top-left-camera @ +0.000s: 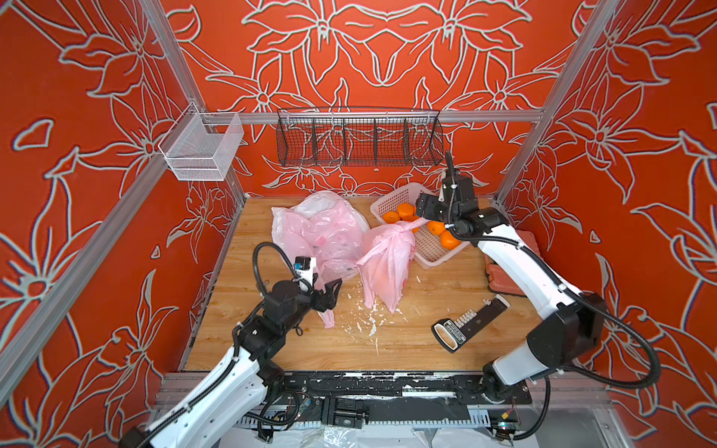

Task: Place the oranges into plastic bags & tie knots
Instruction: Tie the plastic bag at the center of the board, then pick up the plastic bag at the center of the board.

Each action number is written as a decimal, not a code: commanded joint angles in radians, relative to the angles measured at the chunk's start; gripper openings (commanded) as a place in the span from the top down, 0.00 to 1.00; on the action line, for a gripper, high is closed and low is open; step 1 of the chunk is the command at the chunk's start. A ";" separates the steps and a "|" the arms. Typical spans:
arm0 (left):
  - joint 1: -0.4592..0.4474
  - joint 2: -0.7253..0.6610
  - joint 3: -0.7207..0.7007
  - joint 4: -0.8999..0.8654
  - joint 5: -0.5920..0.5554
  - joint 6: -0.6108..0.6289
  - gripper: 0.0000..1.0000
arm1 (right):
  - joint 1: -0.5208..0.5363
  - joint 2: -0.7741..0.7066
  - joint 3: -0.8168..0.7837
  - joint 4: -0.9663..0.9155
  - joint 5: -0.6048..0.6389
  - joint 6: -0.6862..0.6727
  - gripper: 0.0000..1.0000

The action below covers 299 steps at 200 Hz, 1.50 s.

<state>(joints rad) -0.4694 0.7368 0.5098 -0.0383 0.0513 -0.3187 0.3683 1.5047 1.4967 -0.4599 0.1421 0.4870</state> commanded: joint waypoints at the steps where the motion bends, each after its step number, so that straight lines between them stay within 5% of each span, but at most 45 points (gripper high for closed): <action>1: 0.036 0.188 0.177 -0.025 0.151 -0.159 0.07 | -0.003 -0.109 -0.072 0.044 -0.002 0.116 0.05; 50: 0.130 0.482 0.274 0.124 0.445 -0.245 0.01 | -0.031 -0.178 -0.242 0.104 -0.050 0.428 0.02; 110: 0.131 0.572 0.332 0.063 0.554 -0.058 0.00 | -0.109 -0.025 -0.228 0.250 -0.253 0.578 0.03; 146: 0.130 0.633 0.359 0.027 0.568 0.035 0.01 | -0.153 0.068 -0.180 0.285 -0.333 0.586 0.21; 183: 0.131 0.715 0.419 0.027 0.660 0.081 0.03 | -0.164 0.108 -0.151 0.286 -0.343 0.573 0.68; 213: 0.129 0.784 0.475 -0.028 0.690 0.125 0.03 | -0.167 0.112 -0.150 0.278 -0.349 0.563 0.94; 262: 0.123 0.872 0.528 -0.031 0.701 0.144 0.00 | -0.166 0.121 -0.146 0.270 -0.376 0.556 1.00; 276: 0.116 0.895 0.553 -0.040 0.721 0.154 0.24 | -0.166 0.121 -0.146 0.267 -0.374 0.552 1.00; 299: 0.112 0.899 0.580 -0.094 0.731 0.170 0.81 | -0.166 0.120 -0.140 0.251 -0.357 0.534 1.00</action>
<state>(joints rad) -0.3489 1.6321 1.0531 -0.0799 0.7422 -0.1860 0.2043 1.6173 1.3159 -0.1905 -0.2237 1.0431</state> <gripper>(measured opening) 0.470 0.042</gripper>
